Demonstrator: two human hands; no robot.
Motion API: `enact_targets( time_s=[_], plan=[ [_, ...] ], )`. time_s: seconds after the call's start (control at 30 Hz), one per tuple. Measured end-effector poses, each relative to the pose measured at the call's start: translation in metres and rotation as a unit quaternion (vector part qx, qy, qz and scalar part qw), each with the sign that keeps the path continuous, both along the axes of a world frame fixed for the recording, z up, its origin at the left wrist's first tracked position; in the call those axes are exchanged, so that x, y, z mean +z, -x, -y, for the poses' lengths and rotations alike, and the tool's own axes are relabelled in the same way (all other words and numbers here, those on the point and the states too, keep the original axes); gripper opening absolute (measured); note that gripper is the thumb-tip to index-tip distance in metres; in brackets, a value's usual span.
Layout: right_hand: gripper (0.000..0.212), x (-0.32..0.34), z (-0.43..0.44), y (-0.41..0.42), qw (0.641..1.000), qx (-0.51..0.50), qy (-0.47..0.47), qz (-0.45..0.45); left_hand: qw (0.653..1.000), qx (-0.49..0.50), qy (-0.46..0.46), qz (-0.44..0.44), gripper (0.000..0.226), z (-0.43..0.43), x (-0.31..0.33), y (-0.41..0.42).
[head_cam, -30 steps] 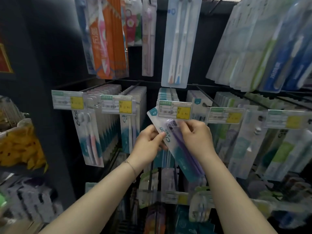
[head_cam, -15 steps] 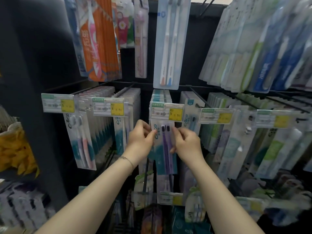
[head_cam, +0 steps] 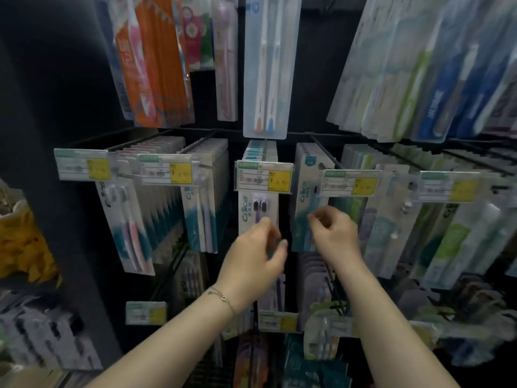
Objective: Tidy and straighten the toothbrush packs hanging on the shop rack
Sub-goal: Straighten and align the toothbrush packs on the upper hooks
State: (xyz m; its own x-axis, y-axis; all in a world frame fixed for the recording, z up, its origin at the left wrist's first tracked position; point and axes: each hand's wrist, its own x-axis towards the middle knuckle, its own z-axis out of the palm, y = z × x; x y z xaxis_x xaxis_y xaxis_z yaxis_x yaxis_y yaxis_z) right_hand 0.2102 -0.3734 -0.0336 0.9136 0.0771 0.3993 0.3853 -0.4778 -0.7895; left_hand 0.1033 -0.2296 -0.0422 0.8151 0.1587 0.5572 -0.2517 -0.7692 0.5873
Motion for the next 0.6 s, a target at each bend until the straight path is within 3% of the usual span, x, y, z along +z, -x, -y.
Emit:
enact_targets(
  time_s=[0.1, 0.17, 0.27, 0.47, 0.6],
  plan=[
    [0.015, 0.001, 0.008, -0.004, 0.988, -0.053, 0.140, 0.036, 0.999, -0.029, 0.018, -0.019, 0.010, 0.023, 0.004, -0.016],
    [0.016, 0.002, 0.013, -0.008, 0.982, -0.052, 0.175, 0.045, 0.998, -0.032, 0.029, -0.040, 0.008, 0.037, 0.010, -0.030],
    [0.017, 0.007, 0.020, -0.017, 0.986, -0.039, 0.158, 0.032, 0.995, -0.006, 0.071, -0.074, 0.014, 0.052, 0.021, -0.058],
    [0.013, 0.013, 0.021, -0.040, 0.994, 0.021, 0.103, 0.007, 0.980, 0.031, 0.079, -0.180, 0.049, 0.057, 0.036, -0.110],
    [0.018, 0.008, 0.017, -0.054, 0.997, 0.052, 0.065, -0.001, 0.975, 0.024, 0.128, -0.178, 0.046, 0.053, 0.031, -0.131]
  ],
)
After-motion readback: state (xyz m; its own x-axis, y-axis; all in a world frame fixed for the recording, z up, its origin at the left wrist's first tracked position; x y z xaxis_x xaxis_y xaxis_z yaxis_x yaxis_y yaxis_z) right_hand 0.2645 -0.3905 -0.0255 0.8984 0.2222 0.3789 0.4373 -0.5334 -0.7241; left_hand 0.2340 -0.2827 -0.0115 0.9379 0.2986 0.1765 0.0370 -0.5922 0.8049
